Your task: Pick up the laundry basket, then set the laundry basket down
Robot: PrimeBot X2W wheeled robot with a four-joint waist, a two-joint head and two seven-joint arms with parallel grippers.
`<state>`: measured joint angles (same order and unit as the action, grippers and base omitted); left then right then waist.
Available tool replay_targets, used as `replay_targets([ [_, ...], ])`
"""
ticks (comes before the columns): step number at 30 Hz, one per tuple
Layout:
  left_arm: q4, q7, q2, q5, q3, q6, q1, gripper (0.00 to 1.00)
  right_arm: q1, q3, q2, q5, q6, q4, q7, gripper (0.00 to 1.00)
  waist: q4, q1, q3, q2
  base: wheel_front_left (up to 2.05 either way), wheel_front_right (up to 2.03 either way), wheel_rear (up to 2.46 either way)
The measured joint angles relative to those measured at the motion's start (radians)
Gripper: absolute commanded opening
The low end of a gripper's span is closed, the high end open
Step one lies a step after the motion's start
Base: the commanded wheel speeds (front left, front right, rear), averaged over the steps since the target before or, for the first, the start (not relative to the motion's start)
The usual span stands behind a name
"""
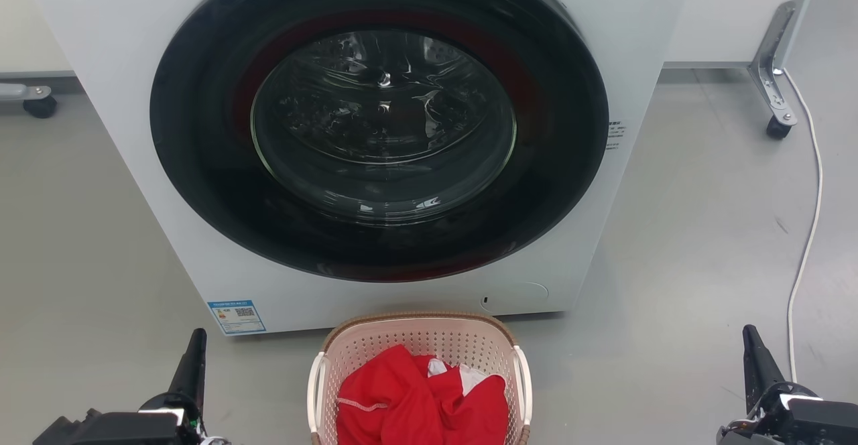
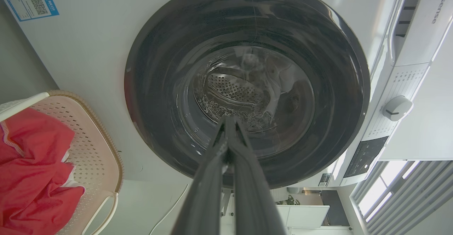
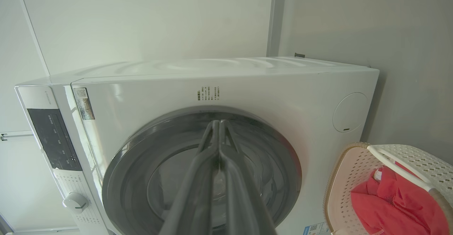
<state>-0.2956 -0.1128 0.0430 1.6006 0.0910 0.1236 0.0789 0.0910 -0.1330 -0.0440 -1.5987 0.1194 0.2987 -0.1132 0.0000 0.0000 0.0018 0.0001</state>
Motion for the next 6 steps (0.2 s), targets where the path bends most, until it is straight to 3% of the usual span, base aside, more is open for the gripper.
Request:
replay_targets([
  [6,0.0,0.0,0.0,0.0,0.0,0.0,0.0,0.0,0.0,0.0,0.0,0.0,0.0,0.0,0.0,0.0,0.0,0.0,0.0,-0.0001,0.0,0.0,0.0],
])
